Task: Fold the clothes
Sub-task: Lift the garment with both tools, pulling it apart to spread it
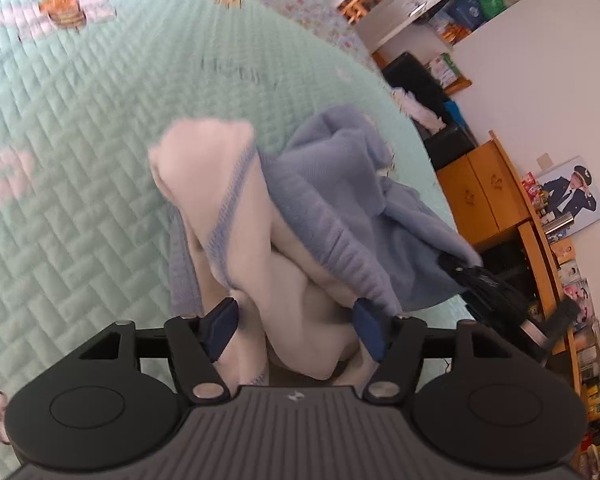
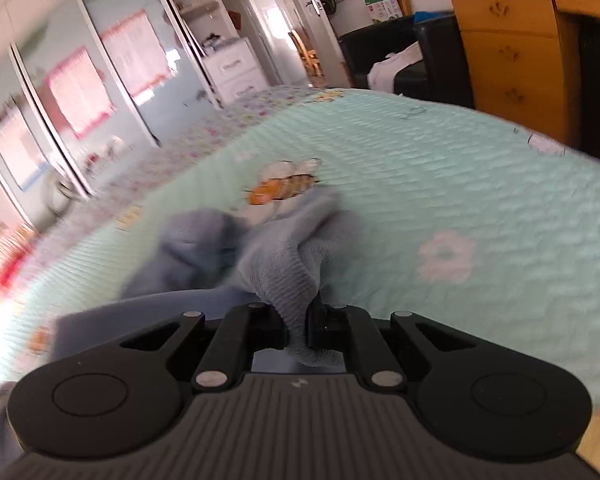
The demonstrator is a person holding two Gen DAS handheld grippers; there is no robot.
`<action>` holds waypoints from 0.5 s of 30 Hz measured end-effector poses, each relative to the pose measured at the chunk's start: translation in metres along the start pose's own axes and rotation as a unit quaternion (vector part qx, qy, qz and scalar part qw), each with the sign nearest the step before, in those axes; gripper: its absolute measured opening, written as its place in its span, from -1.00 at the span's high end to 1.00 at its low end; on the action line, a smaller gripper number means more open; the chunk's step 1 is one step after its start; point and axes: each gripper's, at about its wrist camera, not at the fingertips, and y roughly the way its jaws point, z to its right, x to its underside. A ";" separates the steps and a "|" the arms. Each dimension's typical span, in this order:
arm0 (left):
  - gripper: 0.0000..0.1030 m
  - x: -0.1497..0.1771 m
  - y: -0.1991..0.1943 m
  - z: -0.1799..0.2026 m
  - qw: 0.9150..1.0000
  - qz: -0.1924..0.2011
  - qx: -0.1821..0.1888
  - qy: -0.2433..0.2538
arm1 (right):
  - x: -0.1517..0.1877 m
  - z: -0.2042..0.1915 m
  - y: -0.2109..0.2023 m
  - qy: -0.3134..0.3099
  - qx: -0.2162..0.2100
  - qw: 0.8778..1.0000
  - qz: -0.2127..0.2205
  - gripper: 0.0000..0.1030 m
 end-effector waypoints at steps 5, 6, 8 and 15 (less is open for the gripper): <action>-0.05 -0.001 0.028 -0.007 0.998 -0.029 0.008 -0.056 | 0.010 -0.014 -0.040 0.029 -0.046 0.998 -0.007 0.86; 0.42 -0.001 0.031 -0.010 0.998 -0.025 0.015 -0.060 | 0.011 -0.017 -0.048 0.035 -0.057 0.998 -0.009 0.86; 0.58 0.000 0.024 -0.007 0.999 0.000 0.011 -0.039 | 0.010 -0.026 -0.062 0.040 -0.075 0.996 -0.007 0.86; 0.74 -0.028 -0.087 0.019 0.988 0.134 -0.005 0.078 | -0.027 -0.079 -0.130 -0.014 -0.147 0.987 0.061 0.86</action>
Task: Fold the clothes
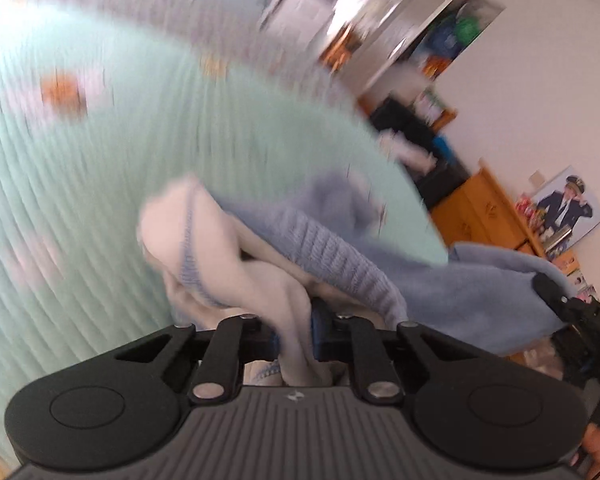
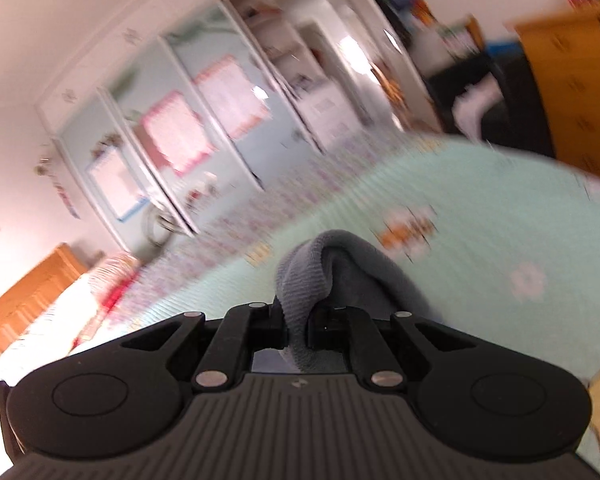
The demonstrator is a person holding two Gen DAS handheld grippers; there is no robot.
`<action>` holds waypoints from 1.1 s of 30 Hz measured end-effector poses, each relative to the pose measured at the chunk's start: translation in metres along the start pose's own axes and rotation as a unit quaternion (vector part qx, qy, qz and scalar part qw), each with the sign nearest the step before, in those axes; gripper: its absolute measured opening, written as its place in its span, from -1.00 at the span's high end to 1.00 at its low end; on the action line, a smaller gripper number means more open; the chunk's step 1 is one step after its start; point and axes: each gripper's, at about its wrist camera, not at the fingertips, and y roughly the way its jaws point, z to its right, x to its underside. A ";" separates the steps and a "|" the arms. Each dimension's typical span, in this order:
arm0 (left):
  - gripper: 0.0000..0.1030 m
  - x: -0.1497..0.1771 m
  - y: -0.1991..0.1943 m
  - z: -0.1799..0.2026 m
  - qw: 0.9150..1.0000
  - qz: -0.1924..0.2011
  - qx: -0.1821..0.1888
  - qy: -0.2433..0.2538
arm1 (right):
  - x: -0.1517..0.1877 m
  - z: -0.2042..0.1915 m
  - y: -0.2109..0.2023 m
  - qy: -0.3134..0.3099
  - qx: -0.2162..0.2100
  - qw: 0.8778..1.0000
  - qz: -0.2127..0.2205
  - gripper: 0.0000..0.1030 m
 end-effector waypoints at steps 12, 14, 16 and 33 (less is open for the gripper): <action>1.00 -0.114 -0.190 -0.008 0.978 0.155 -0.057 0.126 | -0.058 -0.140 -0.034 -0.085 -0.128 0.986 0.059 0.86; 1.00 -0.127 -0.214 -0.012 0.973 0.170 -0.069 0.141 | -0.061 -0.162 -0.034 -0.091 -0.156 0.982 0.052 0.87; 1.00 -0.135 -0.226 -0.022 0.974 0.160 -0.074 0.142 | -0.057 -0.185 -0.025 -0.105 -0.164 0.980 0.037 0.86; -0.14 -0.008 -0.057 -0.123 0.981 -0.082 -0.141 0.107 | 0.023 -0.181 -0.031 -0.137 -0.083 0.986 -0.038 0.84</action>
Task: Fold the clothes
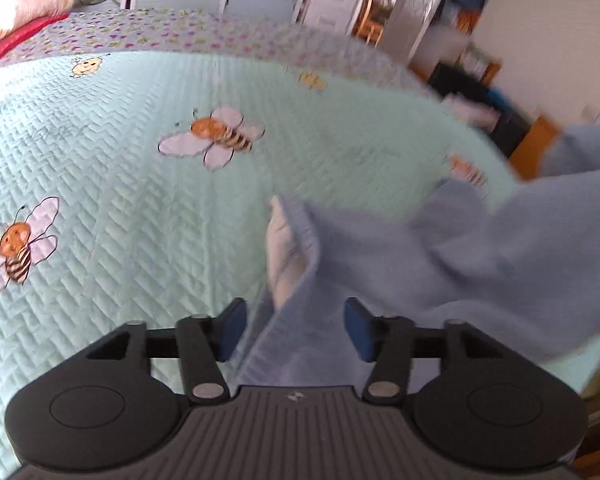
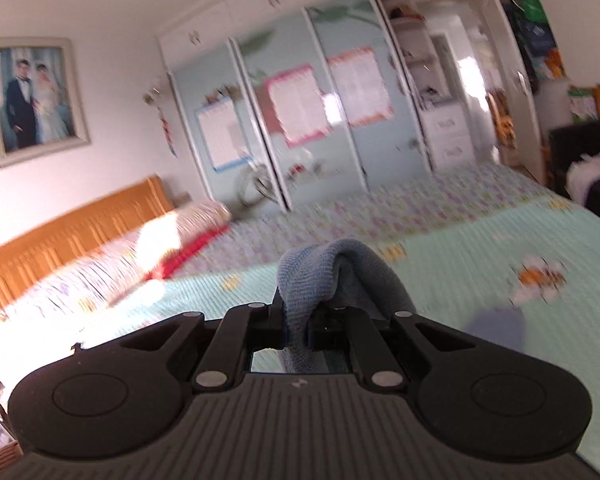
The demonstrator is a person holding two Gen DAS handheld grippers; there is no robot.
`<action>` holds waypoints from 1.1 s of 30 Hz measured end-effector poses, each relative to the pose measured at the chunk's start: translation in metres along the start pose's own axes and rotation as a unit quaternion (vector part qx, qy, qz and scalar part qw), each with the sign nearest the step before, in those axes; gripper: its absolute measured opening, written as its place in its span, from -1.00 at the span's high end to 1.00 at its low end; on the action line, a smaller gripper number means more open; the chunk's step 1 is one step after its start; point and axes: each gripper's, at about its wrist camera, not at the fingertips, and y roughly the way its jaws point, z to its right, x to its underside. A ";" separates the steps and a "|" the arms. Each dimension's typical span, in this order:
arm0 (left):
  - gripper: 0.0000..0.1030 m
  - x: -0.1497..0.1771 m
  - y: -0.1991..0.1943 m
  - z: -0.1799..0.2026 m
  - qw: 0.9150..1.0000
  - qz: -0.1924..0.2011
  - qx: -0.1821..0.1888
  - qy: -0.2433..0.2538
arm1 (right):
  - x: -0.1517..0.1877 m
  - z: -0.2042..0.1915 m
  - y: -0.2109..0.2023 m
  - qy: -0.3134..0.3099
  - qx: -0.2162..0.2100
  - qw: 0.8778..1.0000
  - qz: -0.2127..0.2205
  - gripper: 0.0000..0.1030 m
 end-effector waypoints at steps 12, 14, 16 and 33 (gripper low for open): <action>0.92 -0.004 -0.005 -0.037 1.000 -0.002 0.015 -0.023 | 0.030 0.047 0.016 0.073 0.096 0.993 -0.015 0.83; 0.93 -0.029 -0.045 -0.046 0.998 0.057 -0.008 -0.028 | 0.014 0.043 0.017 0.073 0.097 0.993 0.006 0.83; 1.00 -0.055 -0.085 -0.054 0.992 0.116 -0.034 -0.031 | -0.007 0.033 0.017 0.071 0.087 0.993 0.030 0.83; -0.10 -0.024 -0.054 -0.109 0.998 0.006 0.045 -0.049 | -0.036 -0.026 0.040 0.038 0.013 0.998 0.050 0.84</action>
